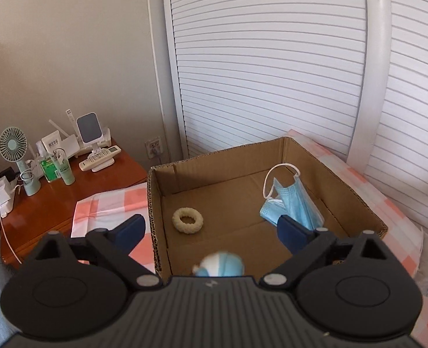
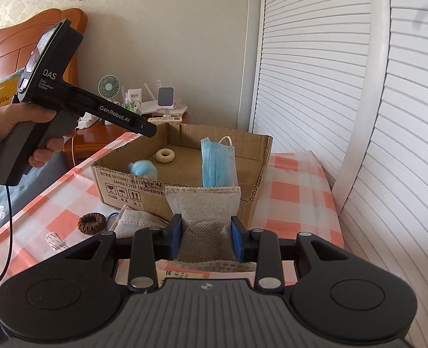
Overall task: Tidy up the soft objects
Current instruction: 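Carry the plush toy into the box and open the left gripper while the right gripper lifts the pouch, then lower the grey pouch into the box and open the right gripper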
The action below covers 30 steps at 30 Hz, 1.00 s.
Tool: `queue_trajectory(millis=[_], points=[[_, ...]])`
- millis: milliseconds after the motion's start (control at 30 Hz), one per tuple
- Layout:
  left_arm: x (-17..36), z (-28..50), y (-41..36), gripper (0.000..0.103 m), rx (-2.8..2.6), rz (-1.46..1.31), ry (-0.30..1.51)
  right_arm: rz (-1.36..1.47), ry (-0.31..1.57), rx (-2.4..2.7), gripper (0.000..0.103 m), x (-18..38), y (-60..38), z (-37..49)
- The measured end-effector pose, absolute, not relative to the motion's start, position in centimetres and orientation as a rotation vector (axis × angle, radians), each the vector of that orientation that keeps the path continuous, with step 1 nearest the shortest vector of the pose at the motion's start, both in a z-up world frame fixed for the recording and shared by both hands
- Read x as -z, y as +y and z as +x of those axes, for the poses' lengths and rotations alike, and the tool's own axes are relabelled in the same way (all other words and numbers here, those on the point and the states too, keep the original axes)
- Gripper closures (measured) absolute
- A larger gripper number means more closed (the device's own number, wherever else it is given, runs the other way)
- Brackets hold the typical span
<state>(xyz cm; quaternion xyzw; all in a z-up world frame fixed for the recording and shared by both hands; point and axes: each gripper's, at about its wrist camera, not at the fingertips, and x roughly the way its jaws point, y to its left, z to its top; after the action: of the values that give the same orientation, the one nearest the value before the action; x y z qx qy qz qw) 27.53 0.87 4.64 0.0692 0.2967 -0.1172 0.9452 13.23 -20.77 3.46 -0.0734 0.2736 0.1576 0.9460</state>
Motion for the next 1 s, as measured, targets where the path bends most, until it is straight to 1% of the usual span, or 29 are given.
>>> queue_trajectory(millis=[100,200,400,600,800,1000], points=[[-4.7,26.7,1.1,0.005,0.261,0.125,0.608,-0.151,0.559,-0.325,0.064,-3.4,-20.6,13.4],[-5.0,25.0,1.2,0.001,0.253,0.14,0.602,-0.156,0.56,-0.327,0.064,-3.5,-20.4,13.5],[-4.9,19.9,2.4,0.001,0.207,0.123,0.627,-0.149,0.554,-0.34,0.064,-3.9,-19.9,13.8],[-3.9,15.3,4.6,0.001,0.16,0.025,0.629,-0.126,0.563,-0.36,0.064,-4.7,-18.9,15.1],[-2.5,12.3,5.7,0.001,0.146,-0.022,0.61,-0.147,0.554,-0.373,0.064,-5.8,-16.5,17.0],[-1.4,11.1,6.6,0.001,0.118,-0.03,0.603,-0.164,0.54,-0.392,0.064,-7.4,-13.4,20.1]])
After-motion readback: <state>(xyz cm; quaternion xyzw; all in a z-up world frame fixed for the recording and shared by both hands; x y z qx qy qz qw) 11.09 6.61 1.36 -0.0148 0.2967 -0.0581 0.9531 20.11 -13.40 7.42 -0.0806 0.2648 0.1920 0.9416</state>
